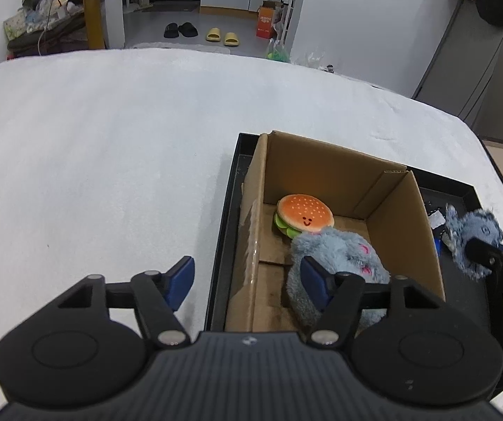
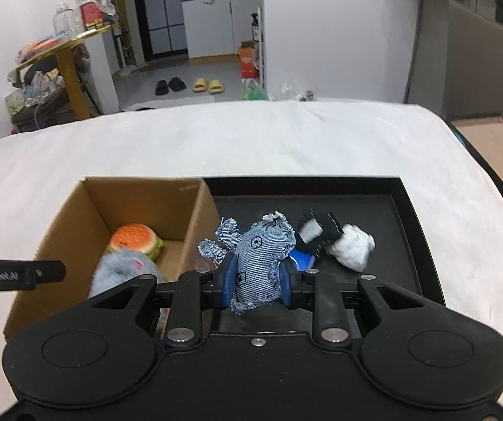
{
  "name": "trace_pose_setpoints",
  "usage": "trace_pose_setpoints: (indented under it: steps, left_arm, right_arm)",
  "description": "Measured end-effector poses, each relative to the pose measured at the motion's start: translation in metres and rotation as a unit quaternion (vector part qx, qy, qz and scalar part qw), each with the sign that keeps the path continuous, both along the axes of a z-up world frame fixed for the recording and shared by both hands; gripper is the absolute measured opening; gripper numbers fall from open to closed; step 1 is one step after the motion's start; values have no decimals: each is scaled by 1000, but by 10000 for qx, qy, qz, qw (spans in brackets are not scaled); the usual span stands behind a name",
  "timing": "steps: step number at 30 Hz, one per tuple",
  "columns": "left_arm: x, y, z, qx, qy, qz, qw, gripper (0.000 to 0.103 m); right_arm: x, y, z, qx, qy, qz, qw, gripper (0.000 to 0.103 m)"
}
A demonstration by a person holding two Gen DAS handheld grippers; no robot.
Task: Organize soft objects
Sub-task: 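Lift the cloth plush into the box and open the right gripper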
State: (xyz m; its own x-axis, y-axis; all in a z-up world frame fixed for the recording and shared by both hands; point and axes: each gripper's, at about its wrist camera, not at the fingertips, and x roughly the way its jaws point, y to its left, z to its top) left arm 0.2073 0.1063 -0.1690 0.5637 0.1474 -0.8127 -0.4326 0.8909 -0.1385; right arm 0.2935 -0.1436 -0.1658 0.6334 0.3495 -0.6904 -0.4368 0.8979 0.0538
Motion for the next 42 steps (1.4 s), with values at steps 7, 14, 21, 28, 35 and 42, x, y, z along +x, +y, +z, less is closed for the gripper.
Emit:
trace_pose_setpoints:
  steps: [7, 14, 21, 28, 35, 42]
  left_arm:
    - [-4, 4, -6, -175, 8, -27, 9998, 44]
    - [-5, 7, -13, -389, 43, -79, 9992, 34]
    - [-8, 11, -21, -528, 76, -69, 9986, 18]
    - [-8, 14, -22, -558, 59, -72, 9984, 17]
    - [-8, 12, -21, -533, 68, -63, 9985, 17]
    - [-8, 9, -17, -438, 62, -90, 9990, 17]
  right_arm:
    - [-4, 17, 13, 68, -305, 197, 9993, 26]
    - [-4, 36, 22, 62, -469, 391, 9981, 26]
    - [-5, 55, 25, 26, -514, 606, 9968, 27]
    - [-3, 73, 19, -37, -437, 716, 9965, 64]
    - [-5, 61, 14, -67, -300, 489, 9983, 64]
    - [-9, 43, 9, -152, -188, 320, 9992, 64]
